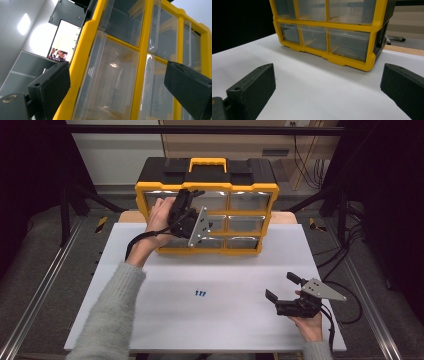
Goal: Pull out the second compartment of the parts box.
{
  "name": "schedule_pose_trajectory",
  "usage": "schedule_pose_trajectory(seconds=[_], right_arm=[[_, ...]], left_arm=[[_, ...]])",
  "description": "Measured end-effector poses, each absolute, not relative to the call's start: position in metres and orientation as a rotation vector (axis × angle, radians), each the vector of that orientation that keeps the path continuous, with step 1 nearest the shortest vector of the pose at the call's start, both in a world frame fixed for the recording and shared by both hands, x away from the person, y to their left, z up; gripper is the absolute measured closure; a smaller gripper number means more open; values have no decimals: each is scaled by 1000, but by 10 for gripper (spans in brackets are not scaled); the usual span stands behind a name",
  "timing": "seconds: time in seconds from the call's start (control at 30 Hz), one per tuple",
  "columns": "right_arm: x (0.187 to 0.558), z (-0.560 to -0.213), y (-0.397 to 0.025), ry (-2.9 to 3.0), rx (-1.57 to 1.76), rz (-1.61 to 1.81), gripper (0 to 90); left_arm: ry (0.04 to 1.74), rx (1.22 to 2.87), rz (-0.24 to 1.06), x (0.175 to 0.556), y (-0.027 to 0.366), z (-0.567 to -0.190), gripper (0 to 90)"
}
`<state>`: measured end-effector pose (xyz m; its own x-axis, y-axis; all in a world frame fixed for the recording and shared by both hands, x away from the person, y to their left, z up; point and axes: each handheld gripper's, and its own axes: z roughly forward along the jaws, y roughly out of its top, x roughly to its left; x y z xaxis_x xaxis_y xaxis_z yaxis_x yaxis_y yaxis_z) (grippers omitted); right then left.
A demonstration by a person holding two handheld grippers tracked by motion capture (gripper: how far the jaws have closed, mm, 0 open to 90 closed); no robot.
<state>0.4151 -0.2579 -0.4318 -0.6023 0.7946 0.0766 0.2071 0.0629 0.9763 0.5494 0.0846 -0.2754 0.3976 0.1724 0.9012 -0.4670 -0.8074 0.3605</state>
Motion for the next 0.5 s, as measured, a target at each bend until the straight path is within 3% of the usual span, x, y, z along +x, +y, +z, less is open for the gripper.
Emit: schedule_pose_trajectory(seconds=[0.5], right_arm=[[415, -431, -258, 1852, 999, 1575, 5]], left_arm=[[-280, 2099, 1529, 565, 76, -285, 103]])
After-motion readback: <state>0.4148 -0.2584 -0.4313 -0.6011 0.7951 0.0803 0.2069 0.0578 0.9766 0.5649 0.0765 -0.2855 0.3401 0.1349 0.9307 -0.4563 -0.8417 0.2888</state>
